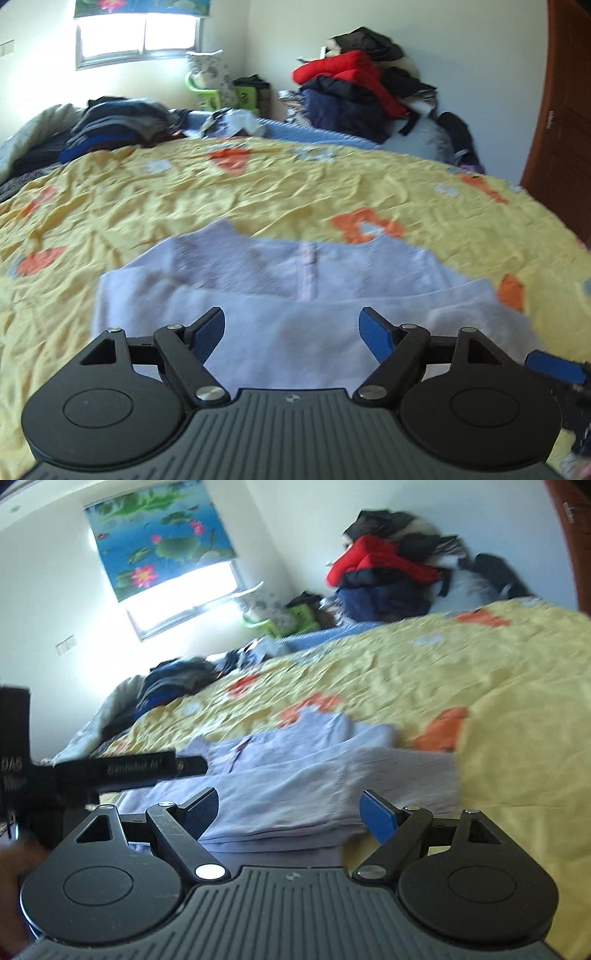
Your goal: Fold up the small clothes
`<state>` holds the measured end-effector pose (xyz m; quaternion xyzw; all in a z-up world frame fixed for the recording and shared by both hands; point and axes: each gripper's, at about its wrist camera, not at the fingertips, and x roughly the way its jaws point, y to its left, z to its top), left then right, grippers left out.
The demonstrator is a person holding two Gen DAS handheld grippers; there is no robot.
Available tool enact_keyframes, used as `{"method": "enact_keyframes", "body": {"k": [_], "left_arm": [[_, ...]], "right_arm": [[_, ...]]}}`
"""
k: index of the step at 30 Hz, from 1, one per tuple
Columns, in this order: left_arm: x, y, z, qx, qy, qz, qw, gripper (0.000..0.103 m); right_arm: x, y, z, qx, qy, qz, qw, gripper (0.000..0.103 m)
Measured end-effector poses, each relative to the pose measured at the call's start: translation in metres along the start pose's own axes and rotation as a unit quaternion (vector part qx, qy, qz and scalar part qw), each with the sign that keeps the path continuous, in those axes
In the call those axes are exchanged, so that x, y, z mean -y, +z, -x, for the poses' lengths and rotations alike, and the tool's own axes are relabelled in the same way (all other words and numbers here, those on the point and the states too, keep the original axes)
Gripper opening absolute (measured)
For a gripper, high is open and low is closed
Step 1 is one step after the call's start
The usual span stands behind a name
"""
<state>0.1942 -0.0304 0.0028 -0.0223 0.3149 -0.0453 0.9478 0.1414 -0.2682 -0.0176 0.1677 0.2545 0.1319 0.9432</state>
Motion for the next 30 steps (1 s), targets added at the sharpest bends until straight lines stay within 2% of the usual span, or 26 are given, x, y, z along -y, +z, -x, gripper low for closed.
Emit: {"method": "enact_keyframes", "body": {"k": [4,7,10,13,18,25,30], "left_arm": [[-0.025,-0.011,-0.007,-0.021,0.02,0.023,0.9993,0.08],[-0.034,-0.017,-0.009,-0.023,0.027,0.029,0.9989,0.08],[-0.033,-0.019,-0.009,-0.023,0.028,0.024,0.9991,0.08],[-0.03,-0.021,-0.009,-0.021,0.033,0.011,0.9992,0.08],[-0.026,-0.025,-0.008,-0.022,0.033,0.001,0.9992,0.082],[-0.027,-0.028,0.0,-0.023,0.027,0.006,0.9993,0.082],[-0.033,-0.041,0.025,-0.025,0.02,-0.017,0.9993,0.082]], "right_arm": [[0.001,-0.003,-0.017,-0.025,-0.05,-0.009,0.998,0.085],[0.005,-0.004,-0.008,-0.009,-0.034,-0.026,0.999,0.085],[-0.004,-0.004,-0.003,0.005,-0.018,-0.003,1.0,0.086],[-0.01,-0.006,-0.01,-0.008,-0.011,0.016,1.0,0.087],[-0.011,-0.01,-0.017,-0.026,-0.05,0.022,0.998,0.088],[-0.007,-0.015,-0.004,-0.022,-0.053,0.011,0.998,0.088],[-0.007,-0.029,0.013,-0.027,-0.041,0.015,0.999,0.088]]}}
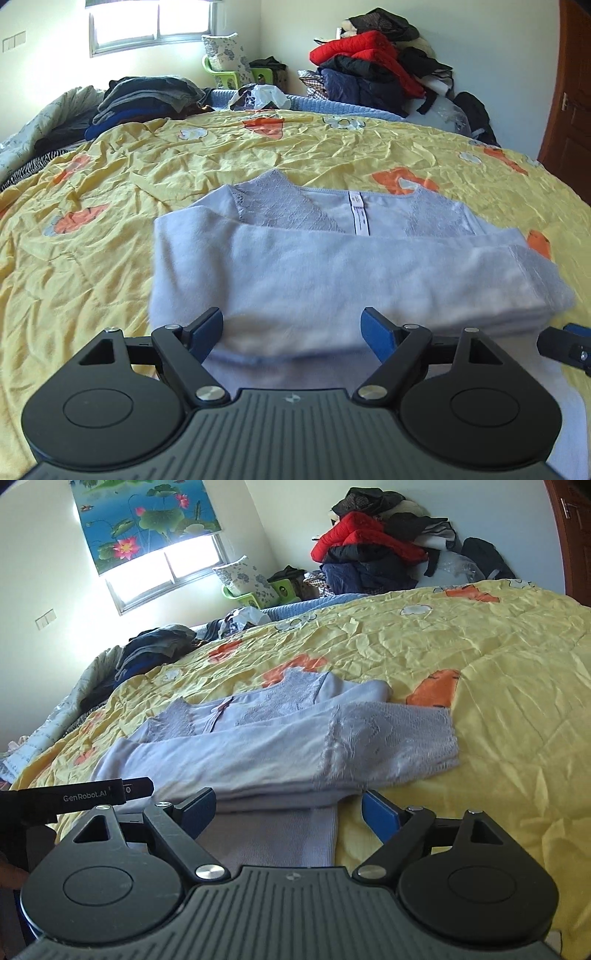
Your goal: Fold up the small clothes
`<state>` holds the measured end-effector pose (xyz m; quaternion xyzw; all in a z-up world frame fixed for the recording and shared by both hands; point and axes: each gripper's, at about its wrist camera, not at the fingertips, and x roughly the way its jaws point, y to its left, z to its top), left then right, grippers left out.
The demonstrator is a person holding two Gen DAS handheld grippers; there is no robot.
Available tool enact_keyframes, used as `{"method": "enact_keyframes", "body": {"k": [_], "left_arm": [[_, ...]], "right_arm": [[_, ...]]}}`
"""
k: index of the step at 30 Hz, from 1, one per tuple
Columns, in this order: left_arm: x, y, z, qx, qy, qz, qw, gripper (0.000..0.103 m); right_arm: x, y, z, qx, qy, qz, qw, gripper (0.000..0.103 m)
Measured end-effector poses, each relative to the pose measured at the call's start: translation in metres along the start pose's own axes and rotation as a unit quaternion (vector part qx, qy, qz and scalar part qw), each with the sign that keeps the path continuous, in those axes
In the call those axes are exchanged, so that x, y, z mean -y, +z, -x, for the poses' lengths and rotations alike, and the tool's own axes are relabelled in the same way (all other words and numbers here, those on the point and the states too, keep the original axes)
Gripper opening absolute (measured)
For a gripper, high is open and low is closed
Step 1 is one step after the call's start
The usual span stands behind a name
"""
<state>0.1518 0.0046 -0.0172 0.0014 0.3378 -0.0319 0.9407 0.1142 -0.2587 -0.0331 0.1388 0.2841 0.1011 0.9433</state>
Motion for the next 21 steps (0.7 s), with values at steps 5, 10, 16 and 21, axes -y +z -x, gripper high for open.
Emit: {"method": "enact_keyframes", "body": {"k": [5,10,16,21], "left_arm": [[-0.022,-0.026,0.035,0.01,0.033,-0.014,0.9993,0.085],[-0.053,-0.06,0.064,0.004,0.084,-0.022,0.9962,0.086],[-0.079,-0.084,0.095,-0.003,0.052,0.043,0.9977,0.086],[-0.07,-0.099,0.093,-0.008,0.05,0.034,0.9981,0.086]], "right_arm": [[0.005,-0.019,0.023,-0.01,0.005,-0.013,1.0,0.088],[-0.002,-0.037,0.045,-0.015,0.021,-0.023,0.999,0.089],[-0.029,-0.058,0.062,-0.023,0.058,0.02,0.998,0.092],[-0.045,-0.065,0.073,-0.017,0.05,0.063,0.997,0.092]]}}
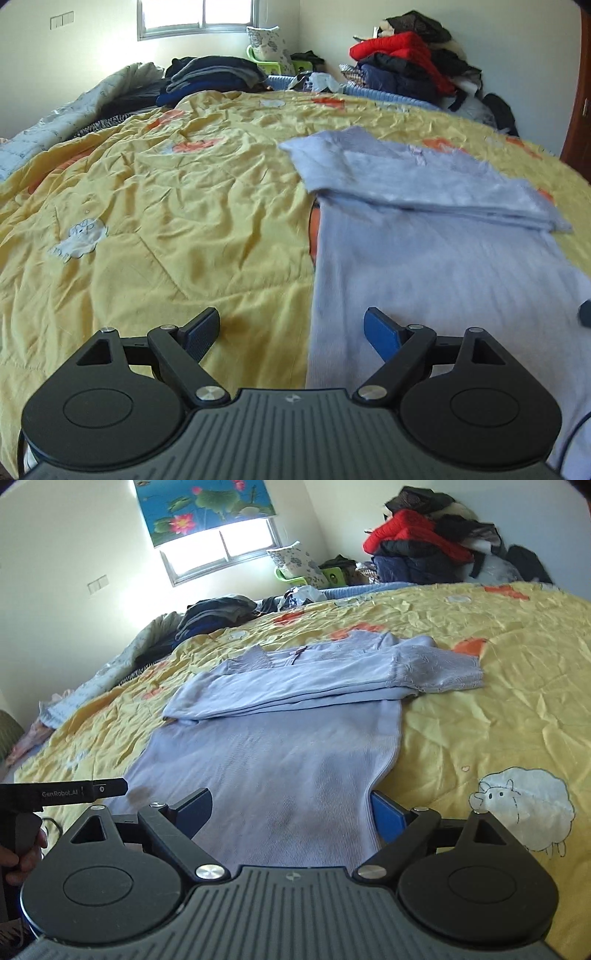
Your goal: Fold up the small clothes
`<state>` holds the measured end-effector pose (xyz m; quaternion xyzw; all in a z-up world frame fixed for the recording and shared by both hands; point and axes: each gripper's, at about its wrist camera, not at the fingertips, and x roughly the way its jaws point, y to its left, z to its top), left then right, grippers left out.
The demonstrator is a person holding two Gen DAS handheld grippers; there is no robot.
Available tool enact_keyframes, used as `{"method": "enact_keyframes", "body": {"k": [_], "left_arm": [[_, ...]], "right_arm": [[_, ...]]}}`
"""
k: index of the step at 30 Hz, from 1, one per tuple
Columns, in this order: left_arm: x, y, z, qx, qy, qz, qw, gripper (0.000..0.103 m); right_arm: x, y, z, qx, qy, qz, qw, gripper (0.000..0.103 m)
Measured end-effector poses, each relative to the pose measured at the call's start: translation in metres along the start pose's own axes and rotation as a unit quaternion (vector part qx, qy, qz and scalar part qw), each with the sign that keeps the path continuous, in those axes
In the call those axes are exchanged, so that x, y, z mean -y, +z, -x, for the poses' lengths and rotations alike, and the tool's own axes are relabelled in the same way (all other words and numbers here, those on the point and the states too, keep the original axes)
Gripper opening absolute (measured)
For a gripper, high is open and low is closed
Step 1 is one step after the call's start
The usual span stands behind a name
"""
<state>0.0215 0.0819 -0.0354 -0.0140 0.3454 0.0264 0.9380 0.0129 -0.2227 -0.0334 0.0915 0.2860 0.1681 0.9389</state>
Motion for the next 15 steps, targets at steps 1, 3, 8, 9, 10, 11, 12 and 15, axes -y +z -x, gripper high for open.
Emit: {"method": "enact_keyframes", "body": {"k": [1,3,8,9,10,11,12,15], "left_arm": [[0.0,-0.001,0.002,0.006,0.006,0.002,1.0,0.086],[-0.004,0.0,0.011,0.023,0.009,0.009,0.9997,0.086],[-0.018,-0.001,0.02,0.019,-0.003,0.01,0.9998,0.086],[-0.022,-0.004,0.023,0.016,-0.015,0.007,0.9997,0.086],[-0.026,-0.006,0.026,0.013,-0.027,0.004,0.9995,0.086],[-0.031,-0.009,0.029,0.009,-0.046,0.0,0.9989,0.086],[-0.035,-0.011,0.032,0.004,-0.063,-0.003,0.998,0.086],[-0.051,-0.02,0.039,-0.027,-0.135,-0.008,0.9905,0.086]], "right_arm": [[-0.001,0.0,0.003,0.002,-0.005,0.006,1.0,0.092],[-0.002,0.002,0.01,0.011,-0.031,0.02,0.999,0.092],[0.006,-0.004,0.017,0.006,-0.057,0.03,0.998,0.092],[0.008,-0.006,0.021,0.008,-0.054,0.03,0.998,0.092],[0.009,-0.007,0.027,0.012,-0.054,0.032,0.998,0.092],[0.01,-0.009,0.033,0.017,-0.056,0.038,0.998,0.092],[0.012,-0.01,0.039,0.02,-0.057,0.045,0.997,0.092],[0.022,-0.014,0.056,0.017,-0.04,0.049,0.998,0.092]]}}
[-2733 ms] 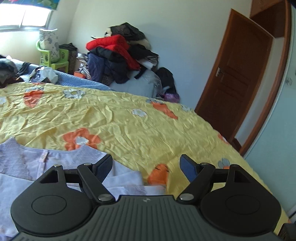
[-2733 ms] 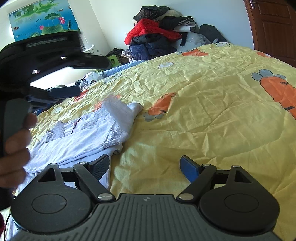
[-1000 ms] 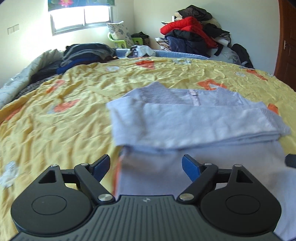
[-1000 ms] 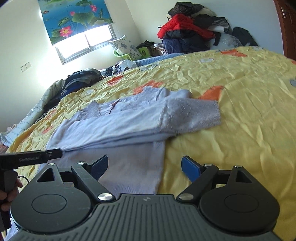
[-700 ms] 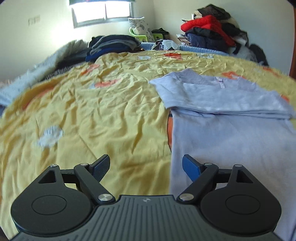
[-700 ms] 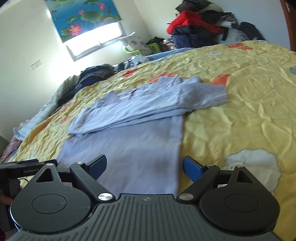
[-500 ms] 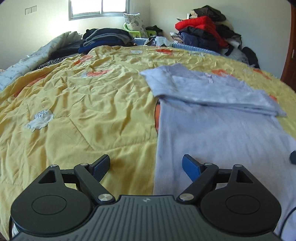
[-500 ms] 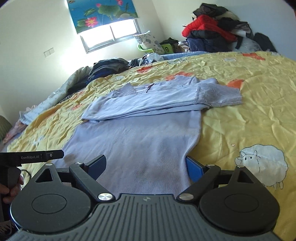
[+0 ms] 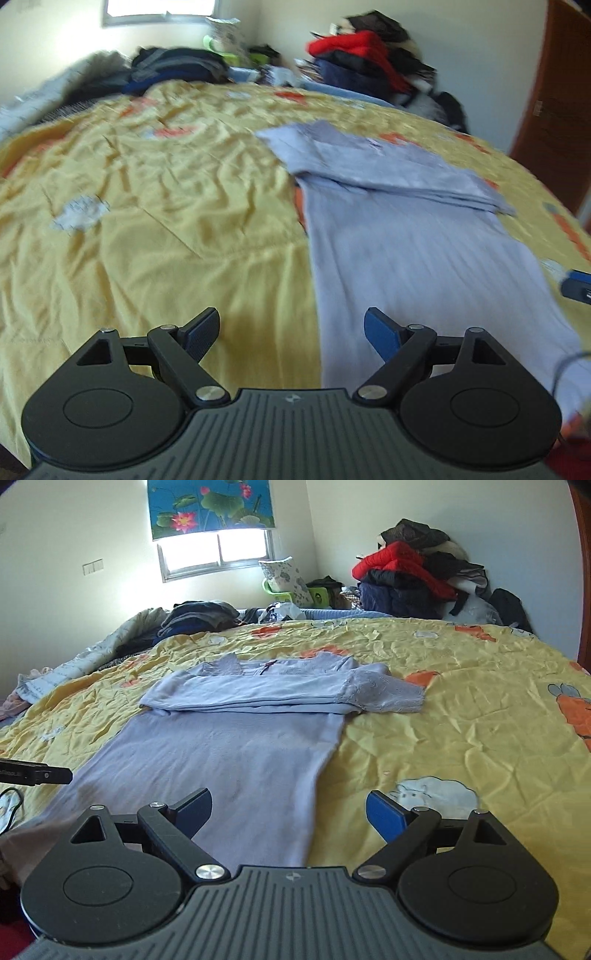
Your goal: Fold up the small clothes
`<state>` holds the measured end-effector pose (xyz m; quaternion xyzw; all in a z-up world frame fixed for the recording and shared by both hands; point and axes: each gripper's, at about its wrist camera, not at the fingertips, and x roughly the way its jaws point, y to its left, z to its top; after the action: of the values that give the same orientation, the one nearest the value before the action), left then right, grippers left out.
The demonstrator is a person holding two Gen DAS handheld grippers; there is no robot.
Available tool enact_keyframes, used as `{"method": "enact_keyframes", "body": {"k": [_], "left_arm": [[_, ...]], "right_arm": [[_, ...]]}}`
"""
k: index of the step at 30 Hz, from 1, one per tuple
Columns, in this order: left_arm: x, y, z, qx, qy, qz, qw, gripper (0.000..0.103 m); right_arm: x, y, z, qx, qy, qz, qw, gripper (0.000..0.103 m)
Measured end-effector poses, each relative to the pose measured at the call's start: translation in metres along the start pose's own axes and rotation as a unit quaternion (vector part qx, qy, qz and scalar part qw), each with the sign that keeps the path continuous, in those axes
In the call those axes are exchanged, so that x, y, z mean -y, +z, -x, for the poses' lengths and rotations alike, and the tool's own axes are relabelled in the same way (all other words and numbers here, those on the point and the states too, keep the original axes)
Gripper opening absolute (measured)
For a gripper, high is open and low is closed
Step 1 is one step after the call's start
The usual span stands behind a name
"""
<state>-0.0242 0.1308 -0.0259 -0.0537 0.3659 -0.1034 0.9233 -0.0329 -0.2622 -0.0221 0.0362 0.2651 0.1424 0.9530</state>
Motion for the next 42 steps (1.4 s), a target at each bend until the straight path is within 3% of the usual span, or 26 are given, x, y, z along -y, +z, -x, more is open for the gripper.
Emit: {"method": "enact_keyframes", "body": {"k": [4,10,13,16,20,28,31,34,37,39,42], "left_arm": [[-0.01,-0.012,0.015,-0.029,-0.062,-0.015,0.9975,0.086],[-0.001,-0.025,0.028,-0.067,-0.111,-0.061,0.9896,0.086],[0.009,-0.031,0.03,-0.071,-0.109,-0.085,0.9878,0.086],[0.016,-0.035,0.032,-0.074,-0.104,-0.095,0.9873,0.086],[0.025,-0.036,0.033,-0.09,-0.128,-0.086,0.9839,0.086],[0.036,-0.038,0.031,-0.088,-0.139,-0.077,0.9833,0.085],[0.04,-0.039,0.033,-0.085,-0.129,-0.089,0.9841,0.077],[0.043,-0.041,0.035,-0.081,-0.107,-0.108,0.9851,0.062],[0.041,-0.039,0.036,-0.082,-0.094,-0.107,0.9864,0.043],[0.035,-0.036,0.035,-0.087,-0.092,-0.093,0.9876,0.025],[0.029,-0.035,0.034,-0.092,-0.097,-0.071,0.9884,0.012]], "right_arm": [[0.01,-0.008,0.024,-0.013,0.035,0.006,0.999,0.092],[0.007,-0.016,0.053,-0.066,0.06,0.037,0.995,0.087],[0.006,-0.021,0.056,-0.112,0.075,0.028,0.991,0.079],[0.009,-0.028,0.055,-0.151,0.078,0.004,0.985,0.059],[0.007,-0.034,0.058,-0.159,0.091,-0.01,0.983,0.053],[-0.009,-0.034,0.053,-0.16,0.115,0.004,0.98,0.043],[-0.009,-0.034,0.054,-0.159,0.108,0.009,0.981,0.034],[-0.008,-0.034,0.053,-0.161,0.107,0.009,0.981,0.027],[-0.01,-0.035,0.053,-0.165,0.115,0.009,0.98,0.017],[-0.013,-0.036,0.053,-0.165,0.119,0.015,0.979,0.014],[-0.016,-0.036,0.055,-0.156,0.128,0.015,0.979,0.012]]}}
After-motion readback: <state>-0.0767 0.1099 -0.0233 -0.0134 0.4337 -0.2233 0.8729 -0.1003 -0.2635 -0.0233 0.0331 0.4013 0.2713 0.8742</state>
